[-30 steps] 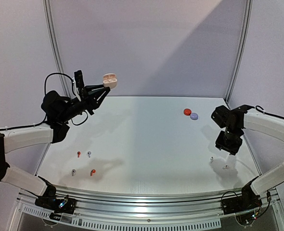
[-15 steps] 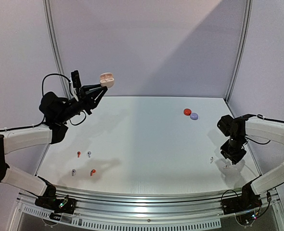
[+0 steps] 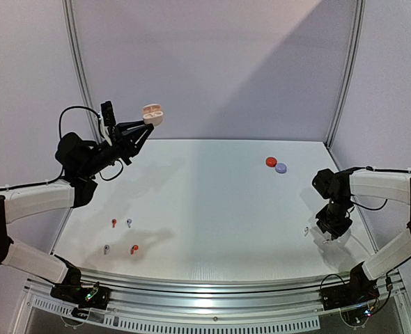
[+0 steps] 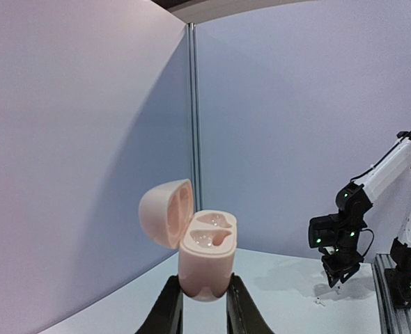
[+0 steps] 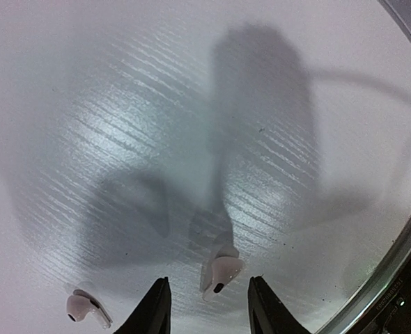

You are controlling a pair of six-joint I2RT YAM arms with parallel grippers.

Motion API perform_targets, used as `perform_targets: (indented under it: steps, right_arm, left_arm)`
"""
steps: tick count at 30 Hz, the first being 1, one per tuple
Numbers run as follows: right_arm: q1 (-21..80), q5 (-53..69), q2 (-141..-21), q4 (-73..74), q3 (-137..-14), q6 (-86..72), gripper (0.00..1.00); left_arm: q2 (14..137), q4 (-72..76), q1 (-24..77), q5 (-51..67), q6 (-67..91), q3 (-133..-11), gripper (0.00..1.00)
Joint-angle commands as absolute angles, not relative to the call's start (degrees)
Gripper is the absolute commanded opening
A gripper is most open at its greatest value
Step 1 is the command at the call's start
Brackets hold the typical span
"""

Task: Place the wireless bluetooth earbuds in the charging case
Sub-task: Pick up the right earbud from the corner of the board.

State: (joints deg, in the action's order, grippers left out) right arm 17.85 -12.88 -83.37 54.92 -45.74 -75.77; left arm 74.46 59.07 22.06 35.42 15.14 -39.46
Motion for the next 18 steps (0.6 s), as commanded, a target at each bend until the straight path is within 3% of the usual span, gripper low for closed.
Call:
perform_targets:
  steps: [1, 18]
  right_arm:
    - [17.5, -12.8, -85.0, 54.5, -44.3, -75.6, 0.37]
    - [17.4, -12.6, -86.5, 50.8, -40.6, -76.0, 0.28]
  left_arm:
    - [74.0, 59.0, 21.3, 35.9, 15.8, -40.0, 0.00]
    - [73.9, 58.6, 20.6, 36.0, 15.4, -39.8, 0.00]
